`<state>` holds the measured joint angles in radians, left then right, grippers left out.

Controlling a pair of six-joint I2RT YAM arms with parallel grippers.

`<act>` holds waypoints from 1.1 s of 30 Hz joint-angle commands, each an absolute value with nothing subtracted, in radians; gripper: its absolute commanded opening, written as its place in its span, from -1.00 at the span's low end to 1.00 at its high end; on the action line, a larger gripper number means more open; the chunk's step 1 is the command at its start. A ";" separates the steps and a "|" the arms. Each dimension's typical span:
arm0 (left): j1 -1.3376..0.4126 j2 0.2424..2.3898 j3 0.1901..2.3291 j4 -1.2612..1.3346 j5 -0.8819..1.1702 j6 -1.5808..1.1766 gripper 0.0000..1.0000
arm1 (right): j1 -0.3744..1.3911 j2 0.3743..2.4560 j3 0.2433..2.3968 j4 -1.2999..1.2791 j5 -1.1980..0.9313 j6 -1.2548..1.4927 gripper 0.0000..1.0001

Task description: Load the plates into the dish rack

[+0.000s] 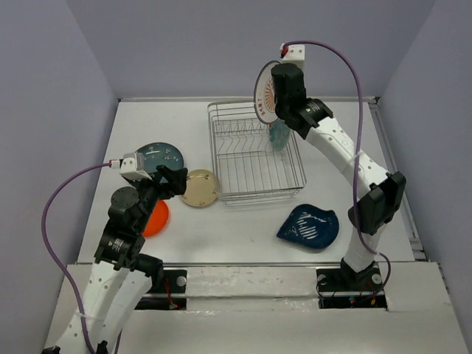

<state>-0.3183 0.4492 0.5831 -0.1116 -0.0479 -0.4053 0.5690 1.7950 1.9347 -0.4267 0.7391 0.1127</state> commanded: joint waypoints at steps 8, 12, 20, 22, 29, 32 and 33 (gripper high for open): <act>-0.299 0.483 0.634 -0.074 0.049 -0.410 0.98 | 0.632 1.919 2.063 -0.382 1.022 -0.112 -0.86; -0.298 0.492 0.632 -0.071 0.060 -0.407 0.98 | 0.632 1.927 2.057 -0.376 1.037 -0.150 -0.86; -0.290 0.505 0.630 -0.078 0.055 -0.397 0.98 | 0.632 1.927 1.928 -0.359 0.997 -0.112 -0.86; -0.290 0.514 0.632 -0.080 0.061 -0.399 0.98 | 0.632 1.945 1.904 -0.359 0.997 -0.104 -0.86; -0.287 0.580 0.640 -0.092 0.080 -0.420 0.98 | 0.632 1.982 1.865 -0.345 0.953 -0.069 -0.86; -0.287 0.620 0.634 -0.091 0.106 -0.455 0.98 | 0.632 1.991 1.856 -0.341 0.916 -0.049 -0.86; -0.287 0.630 0.632 -0.091 0.110 -0.462 0.98 | 0.632 1.991 1.853 -0.341 0.908 -0.041 -0.86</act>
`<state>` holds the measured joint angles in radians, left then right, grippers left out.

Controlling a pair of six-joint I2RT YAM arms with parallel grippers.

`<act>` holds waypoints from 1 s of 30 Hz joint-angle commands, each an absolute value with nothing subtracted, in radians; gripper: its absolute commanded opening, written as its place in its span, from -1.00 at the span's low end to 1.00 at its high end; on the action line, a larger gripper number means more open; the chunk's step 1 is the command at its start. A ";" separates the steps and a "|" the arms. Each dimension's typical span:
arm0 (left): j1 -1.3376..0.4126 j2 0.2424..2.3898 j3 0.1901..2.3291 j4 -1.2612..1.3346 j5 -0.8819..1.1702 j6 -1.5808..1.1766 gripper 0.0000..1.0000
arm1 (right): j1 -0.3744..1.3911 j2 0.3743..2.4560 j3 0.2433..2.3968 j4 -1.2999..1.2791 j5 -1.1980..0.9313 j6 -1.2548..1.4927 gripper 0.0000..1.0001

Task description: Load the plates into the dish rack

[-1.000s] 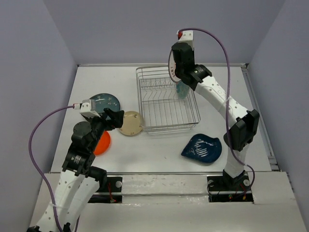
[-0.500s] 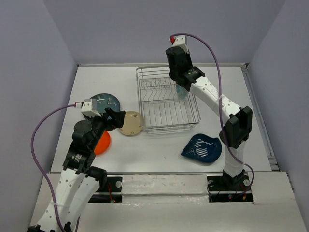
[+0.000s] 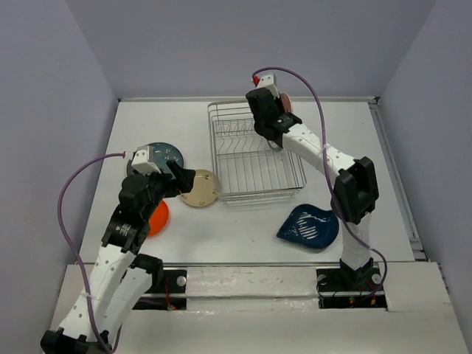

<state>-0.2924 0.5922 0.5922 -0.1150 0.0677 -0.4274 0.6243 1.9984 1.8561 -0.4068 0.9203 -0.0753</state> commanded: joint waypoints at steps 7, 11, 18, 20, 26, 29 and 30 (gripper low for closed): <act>-0.278 0.698 0.572 -0.095 0.110 -0.555 0.98 | 0.632 1.948 1.809 -0.341 0.830 -0.003 -0.31; -0.261 0.738 0.506 -0.086 0.127 -0.633 0.98 | 0.632 1.878 1.775 -0.334 0.750 0.035 0.26; -0.247 0.851 0.449 -0.103 0.068 -0.699 0.71 | 0.632 1.682 1.634 -0.292 0.611 0.098 0.38; -0.247 0.894 0.449 -0.100 0.036 -0.709 0.67 | 0.632 1.620 1.522 -0.238 0.549 0.109 0.38; -0.249 0.969 0.420 -0.075 -0.106 -0.732 0.41 | 0.632 1.430 1.333 -0.124 0.404 0.181 0.38; -0.247 0.995 0.422 -0.072 -0.152 -0.747 0.32 | 0.632 1.361 1.276 -0.094 0.370 0.219 0.37; -0.248 1.000 0.425 -0.069 -0.153 -0.750 0.25 | 0.632 1.345 1.238 -0.062 0.355 0.225 0.37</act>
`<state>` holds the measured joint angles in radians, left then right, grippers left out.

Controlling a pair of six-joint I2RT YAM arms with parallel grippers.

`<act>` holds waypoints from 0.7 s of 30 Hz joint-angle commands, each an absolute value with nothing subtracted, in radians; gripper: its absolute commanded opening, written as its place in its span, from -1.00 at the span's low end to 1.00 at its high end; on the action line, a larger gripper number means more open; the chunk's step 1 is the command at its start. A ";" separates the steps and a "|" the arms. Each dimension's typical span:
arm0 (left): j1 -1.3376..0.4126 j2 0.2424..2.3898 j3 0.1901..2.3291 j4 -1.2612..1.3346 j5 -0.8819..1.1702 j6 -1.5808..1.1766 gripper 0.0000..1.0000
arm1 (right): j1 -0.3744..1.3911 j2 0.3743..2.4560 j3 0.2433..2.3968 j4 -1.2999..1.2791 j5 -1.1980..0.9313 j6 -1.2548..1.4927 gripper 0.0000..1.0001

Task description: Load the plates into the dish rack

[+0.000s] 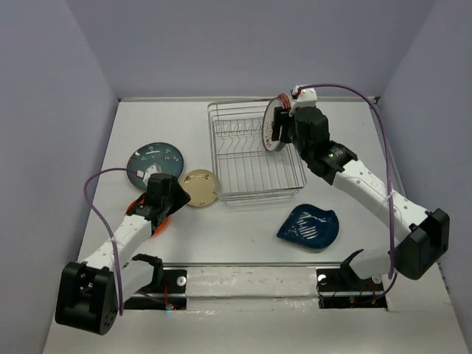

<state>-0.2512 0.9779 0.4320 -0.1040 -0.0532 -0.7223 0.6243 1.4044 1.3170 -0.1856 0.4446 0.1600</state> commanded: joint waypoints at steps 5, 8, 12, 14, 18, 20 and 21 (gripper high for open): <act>-0.252 1.058 0.443 -0.026 -0.169 -0.762 0.23 | 0.632 1.295 1.210 -0.043 0.256 0.261 0.35; -0.261 1.123 0.448 0.021 -0.172 -0.775 0.22 | 0.632 1.270 1.198 -0.026 0.212 0.259 0.33; -0.259 1.166 0.437 0.095 -0.173 -0.788 0.05 | 0.632 1.258 1.183 -0.015 0.189 0.270 0.31; -0.259 1.184 0.434 0.110 -0.181 -0.787 -0.06 | 0.632 1.259 1.181 -0.012 0.175 0.273 0.30; -0.261 1.187 0.428 0.159 -0.195 -0.792 -0.21 | 0.632 1.275 1.178 0.017 0.155 0.278 0.29; -0.261 1.187 0.420 0.172 -0.199 -0.795 -0.29 | 0.632 1.285 1.180 0.018 0.143 0.284 0.29; -0.261 1.187 0.417 0.184 -0.201 -0.798 -0.34 | 0.632 1.287 1.180 0.021 0.140 0.284 0.28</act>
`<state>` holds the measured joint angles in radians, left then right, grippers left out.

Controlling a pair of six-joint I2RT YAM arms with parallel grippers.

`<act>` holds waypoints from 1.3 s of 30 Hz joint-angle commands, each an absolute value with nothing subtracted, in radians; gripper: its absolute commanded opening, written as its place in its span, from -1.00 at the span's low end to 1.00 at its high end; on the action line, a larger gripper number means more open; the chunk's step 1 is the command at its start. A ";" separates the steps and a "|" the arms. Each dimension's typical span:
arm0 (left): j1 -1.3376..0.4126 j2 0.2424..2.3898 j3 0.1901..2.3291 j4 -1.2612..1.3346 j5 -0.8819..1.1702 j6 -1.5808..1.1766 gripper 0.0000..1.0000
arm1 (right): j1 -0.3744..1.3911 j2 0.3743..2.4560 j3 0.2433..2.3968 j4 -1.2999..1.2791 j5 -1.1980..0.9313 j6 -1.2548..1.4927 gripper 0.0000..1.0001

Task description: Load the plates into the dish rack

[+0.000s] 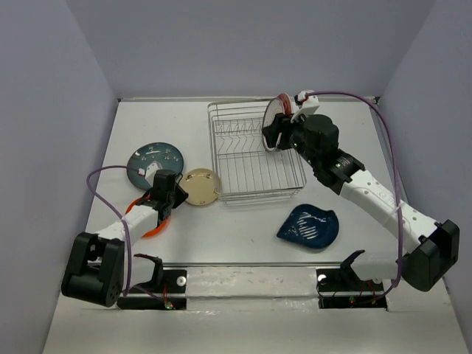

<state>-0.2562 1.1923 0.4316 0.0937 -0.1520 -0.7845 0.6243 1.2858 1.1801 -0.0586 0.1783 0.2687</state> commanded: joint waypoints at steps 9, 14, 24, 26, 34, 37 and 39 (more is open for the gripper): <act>-0.262 1.215 0.364 0.253 -0.202 -0.813 -0.32 | 0.632 1.267 1.170 0.023 0.133 0.291 0.28; -0.265 1.215 0.362 0.256 -0.198 -0.811 -0.14 | 0.632 1.267 1.169 0.023 0.130 0.293 0.28; -0.265 1.226 0.364 0.288 -0.235 -0.810 -0.81 | 0.632 1.249 1.167 0.026 0.118 0.299 0.28; -0.265 1.210 0.359 0.275 -0.242 -0.802 -0.88 | 0.632 1.249 1.163 0.026 0.115 0.302 0.28; -0.285 0.996 0.393 0.059 -0.340 -0.761 -0.89 | 0.632 1.278 1.180 0.023 0.008 0.307 0.34; -0.294 0.908 0.449 -0.056 -0.383 -0.739 -0.89 | 0.632 1.319 1.204 0.012 -0.136 0.293 0.46; -0.298 0.864 0.475 -0.100 -0.387 -0.727 -0.89 | 0.632 1.350 1.227 0.012 -0.260 0.287 0.50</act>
